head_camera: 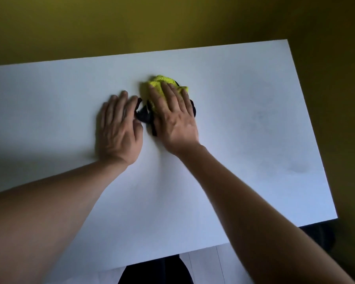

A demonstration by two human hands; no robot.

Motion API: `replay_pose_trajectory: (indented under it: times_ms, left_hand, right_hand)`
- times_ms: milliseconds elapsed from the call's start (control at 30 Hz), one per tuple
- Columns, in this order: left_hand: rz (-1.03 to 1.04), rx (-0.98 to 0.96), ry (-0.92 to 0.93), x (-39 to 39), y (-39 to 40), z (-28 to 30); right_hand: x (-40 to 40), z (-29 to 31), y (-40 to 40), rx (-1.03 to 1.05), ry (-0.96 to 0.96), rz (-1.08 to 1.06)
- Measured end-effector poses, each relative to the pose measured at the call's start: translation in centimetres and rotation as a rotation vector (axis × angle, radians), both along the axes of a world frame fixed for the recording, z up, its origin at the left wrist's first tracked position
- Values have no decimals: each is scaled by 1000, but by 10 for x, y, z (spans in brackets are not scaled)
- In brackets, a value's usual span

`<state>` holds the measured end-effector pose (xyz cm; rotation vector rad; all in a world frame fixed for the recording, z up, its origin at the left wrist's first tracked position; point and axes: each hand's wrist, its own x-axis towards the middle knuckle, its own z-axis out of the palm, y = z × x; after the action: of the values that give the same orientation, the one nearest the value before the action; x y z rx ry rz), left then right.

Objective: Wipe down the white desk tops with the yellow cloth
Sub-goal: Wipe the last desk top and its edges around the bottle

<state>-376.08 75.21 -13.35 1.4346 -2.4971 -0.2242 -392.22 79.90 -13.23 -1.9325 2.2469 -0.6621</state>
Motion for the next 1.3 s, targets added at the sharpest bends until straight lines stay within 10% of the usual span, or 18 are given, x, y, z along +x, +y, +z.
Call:
replay_pose_trajectory:
  times_ms: [100, 367, 700, 1067, 1300]
  left_hand:
    - [-1, 4, -25, 0, -2, 0]
    - [15, 9, -76, -4, -2, 1]
    - [125, 14, -47, -2, 0, -2]
    - [75, 5, -47, -4, -2, -2]
    - [69, 0, -14, -3, -1, -2]
  right_hand:
    - [-53, -7, 5, 4, 47, 47]
    - [-165, 12, -26, 110, -70, -786]
    - [25, 4, -99, 71, 16, 152]
    - [-228, 6, -57, 156, -54, -608]
    - [-92, -1, -44, 38, -13, -316]
